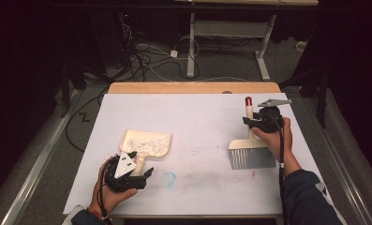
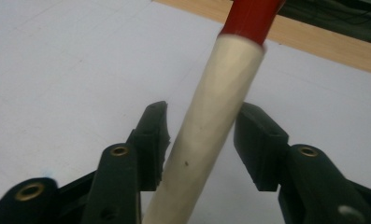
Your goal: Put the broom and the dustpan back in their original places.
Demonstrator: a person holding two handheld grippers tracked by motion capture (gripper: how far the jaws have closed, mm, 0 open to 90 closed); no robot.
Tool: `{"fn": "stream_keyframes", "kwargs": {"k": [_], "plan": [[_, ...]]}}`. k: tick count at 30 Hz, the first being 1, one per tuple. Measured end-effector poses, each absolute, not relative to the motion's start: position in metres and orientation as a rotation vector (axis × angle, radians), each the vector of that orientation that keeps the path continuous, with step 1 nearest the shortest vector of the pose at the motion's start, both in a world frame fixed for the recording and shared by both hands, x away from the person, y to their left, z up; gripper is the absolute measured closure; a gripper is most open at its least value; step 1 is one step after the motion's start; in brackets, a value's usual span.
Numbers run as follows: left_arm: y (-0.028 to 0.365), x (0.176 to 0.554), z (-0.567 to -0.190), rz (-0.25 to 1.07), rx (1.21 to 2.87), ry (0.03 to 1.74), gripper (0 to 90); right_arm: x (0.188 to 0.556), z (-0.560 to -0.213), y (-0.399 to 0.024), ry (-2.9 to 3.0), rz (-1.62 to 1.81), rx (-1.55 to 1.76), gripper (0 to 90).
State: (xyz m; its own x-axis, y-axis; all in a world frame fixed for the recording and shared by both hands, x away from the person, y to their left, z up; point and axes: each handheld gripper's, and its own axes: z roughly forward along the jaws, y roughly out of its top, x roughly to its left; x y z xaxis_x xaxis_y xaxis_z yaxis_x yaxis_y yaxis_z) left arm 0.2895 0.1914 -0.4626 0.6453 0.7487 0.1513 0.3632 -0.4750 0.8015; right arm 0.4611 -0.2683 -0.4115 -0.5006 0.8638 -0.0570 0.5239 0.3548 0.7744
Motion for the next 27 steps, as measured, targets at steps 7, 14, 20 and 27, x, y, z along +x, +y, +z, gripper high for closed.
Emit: {"fn": "stream_keyframes", "kwargs": {"k": [7, 14, 20, 27], "plan": [[0.195, 0.288, -0.46, 0.649, 2.079, 0.855, 20.0, 0.46, -0.408, -0.266, 2.121, 0.98, 1.179, 53.5], [0.194, 0.288, -0.462, 0.652, 2.094, 0.861, 20.0, 0.458, -0.407, -0.266, 2.08, 1.021, 1.183, 49.5], [0.194, 0.288, -0.464, 0.648, 2.105, 0.865, 19.9, 0.451, -0.402, -0.268, 2.049, 1.108, 1.156, 44.0], [0.192, 0.288, -0.465, 0.638, 2.11, 0.862, 20.6, 0.439, -0.393, -0.267, 1.979, 1.179, 1.119, 33.8]]}}
